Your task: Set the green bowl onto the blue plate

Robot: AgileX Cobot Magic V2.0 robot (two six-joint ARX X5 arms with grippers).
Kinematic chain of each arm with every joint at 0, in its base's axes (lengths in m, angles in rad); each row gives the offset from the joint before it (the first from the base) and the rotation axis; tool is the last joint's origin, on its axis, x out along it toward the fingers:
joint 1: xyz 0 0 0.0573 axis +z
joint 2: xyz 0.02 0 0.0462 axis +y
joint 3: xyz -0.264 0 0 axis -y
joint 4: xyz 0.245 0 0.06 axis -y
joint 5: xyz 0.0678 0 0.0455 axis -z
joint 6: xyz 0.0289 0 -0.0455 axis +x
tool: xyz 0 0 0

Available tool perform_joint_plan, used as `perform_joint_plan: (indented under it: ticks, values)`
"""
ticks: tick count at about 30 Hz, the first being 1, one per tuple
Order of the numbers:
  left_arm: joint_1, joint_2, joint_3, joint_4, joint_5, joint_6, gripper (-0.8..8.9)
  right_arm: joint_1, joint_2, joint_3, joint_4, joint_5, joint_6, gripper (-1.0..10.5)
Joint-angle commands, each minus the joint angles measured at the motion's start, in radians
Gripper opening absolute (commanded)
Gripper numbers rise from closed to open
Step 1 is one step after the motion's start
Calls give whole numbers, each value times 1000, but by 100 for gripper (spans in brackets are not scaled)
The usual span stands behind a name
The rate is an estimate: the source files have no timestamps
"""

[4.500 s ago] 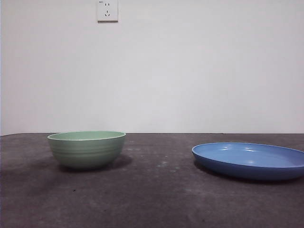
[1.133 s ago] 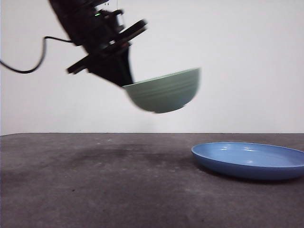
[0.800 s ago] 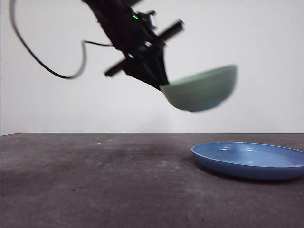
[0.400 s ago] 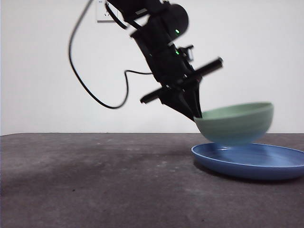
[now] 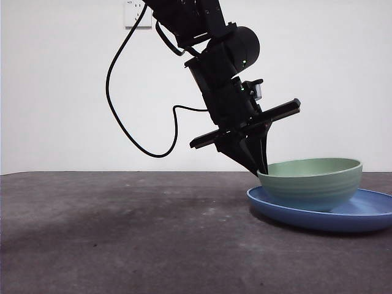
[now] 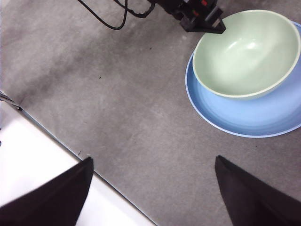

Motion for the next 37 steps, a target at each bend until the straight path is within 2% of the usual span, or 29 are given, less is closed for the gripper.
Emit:
perform_joint_plan:
  ticks: [1,6,11,13,23,37]
  values:
    - [-15,27,34,-2,-2,39,16,5,5,21,10,0,9,417]
    - [-22,27,34,-3,-2,45,39,5,5,21,10,0,9,417]
    - [-35,28,34,1,-2,52,222,5,5,21,9,0,13,417]
    - [-39,28,34,5,-2,56,252,4,5,21,9,0,13,417]
    - [-13,-30,44,-43,-2,55,254,5,4,21,8,0,13,417]
    - [96,-400,42,-148,-2,93,258,4,4,21,9,0,13,417]
